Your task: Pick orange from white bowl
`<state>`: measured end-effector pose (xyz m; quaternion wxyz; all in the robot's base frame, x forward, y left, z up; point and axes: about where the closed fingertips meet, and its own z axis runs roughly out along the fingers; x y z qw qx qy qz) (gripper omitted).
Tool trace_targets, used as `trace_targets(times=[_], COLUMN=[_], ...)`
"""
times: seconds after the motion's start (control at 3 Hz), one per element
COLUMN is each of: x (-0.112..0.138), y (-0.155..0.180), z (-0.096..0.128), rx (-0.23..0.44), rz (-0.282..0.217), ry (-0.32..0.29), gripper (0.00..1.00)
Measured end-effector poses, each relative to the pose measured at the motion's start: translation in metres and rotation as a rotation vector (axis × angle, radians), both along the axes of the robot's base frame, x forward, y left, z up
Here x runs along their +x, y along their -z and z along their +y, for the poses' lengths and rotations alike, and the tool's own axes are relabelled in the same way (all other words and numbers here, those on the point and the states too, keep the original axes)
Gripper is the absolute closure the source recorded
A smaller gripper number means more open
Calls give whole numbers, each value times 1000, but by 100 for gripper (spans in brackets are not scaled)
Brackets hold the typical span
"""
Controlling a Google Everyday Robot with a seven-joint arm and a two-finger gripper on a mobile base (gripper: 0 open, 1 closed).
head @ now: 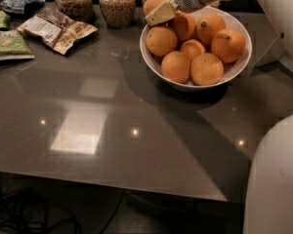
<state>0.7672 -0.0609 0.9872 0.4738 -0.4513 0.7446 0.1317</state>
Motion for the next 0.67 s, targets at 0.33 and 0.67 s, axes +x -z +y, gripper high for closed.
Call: trace_targets(times=[0.33, 0.67], x=[-11, -40], y=[-28, -50], z=[6, 2], rx=[36, 71], rz=[-55, -83], ry=[-39, -87], gripper=[100, 100])
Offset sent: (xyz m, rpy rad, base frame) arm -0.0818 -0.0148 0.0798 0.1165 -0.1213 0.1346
